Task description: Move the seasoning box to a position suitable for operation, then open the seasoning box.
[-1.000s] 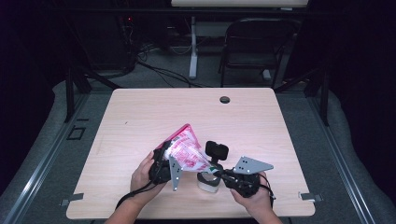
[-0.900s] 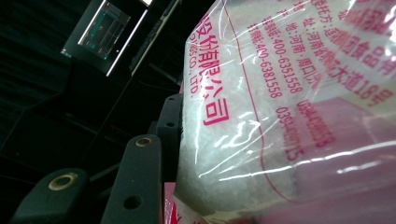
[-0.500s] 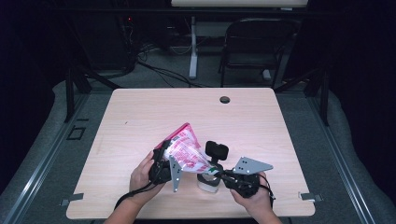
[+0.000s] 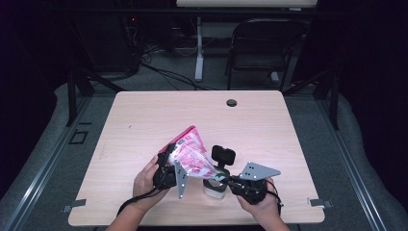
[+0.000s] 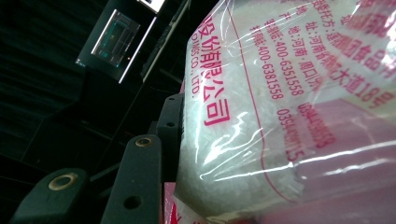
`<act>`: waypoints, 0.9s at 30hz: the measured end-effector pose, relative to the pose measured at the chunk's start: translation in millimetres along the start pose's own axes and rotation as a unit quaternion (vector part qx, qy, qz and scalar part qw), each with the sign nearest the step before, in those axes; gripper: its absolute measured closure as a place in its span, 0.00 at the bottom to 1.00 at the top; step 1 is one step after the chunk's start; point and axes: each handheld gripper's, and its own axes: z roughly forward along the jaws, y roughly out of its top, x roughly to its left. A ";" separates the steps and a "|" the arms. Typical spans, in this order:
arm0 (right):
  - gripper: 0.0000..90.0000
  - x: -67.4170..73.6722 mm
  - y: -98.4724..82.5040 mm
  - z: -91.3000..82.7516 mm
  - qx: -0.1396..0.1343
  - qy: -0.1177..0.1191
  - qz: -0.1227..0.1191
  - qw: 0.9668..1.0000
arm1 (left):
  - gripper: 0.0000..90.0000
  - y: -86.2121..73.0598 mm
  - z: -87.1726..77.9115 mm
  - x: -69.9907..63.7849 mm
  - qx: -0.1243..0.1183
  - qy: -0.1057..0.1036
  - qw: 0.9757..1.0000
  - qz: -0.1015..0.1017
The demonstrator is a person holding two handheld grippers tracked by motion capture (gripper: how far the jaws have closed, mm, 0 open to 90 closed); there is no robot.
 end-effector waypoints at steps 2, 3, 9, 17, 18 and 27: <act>1.00 -0.1 0.0 -0.6 0.002 -0.001 -0.002 1.000 | 0.71 0.5 0.3 -0.3 -0.001 0.001 1.000 0.001; 1.00 -0.2 -0.1 -0.5 0.001 0.000 0.001 1.000 | 0.71 0.8 0.0 -0.6 -0.001 0.002 1.000 0.001; 1.00 -1.4 -1.2 -1.2 0.005 -0.003 0.000 1.000 | 0.71 1.7 -0.4 -0.9 -0.003 0.005 1.000 0.007; 1.00 -2.0 -2.1 -1.4 0.003 -0.002 0.004 1.000 | 0.71 2.7 -1.7 -1.1 -0.003 0.010 1.000 0.016; 1.00 -2.0 -2.2 -1.2 0.004 -0.003 0.004 1.000 | 0.71 2.6 -1.7 -1.1 -0.003 0.010 1.000 0.017; 1.00 -2.4 -2.9 -0.7 0.006 -0.004 0.003 1.000 | 0.71 2.8 -2.2 -1.4 -0.003 0.011 1.000 0.018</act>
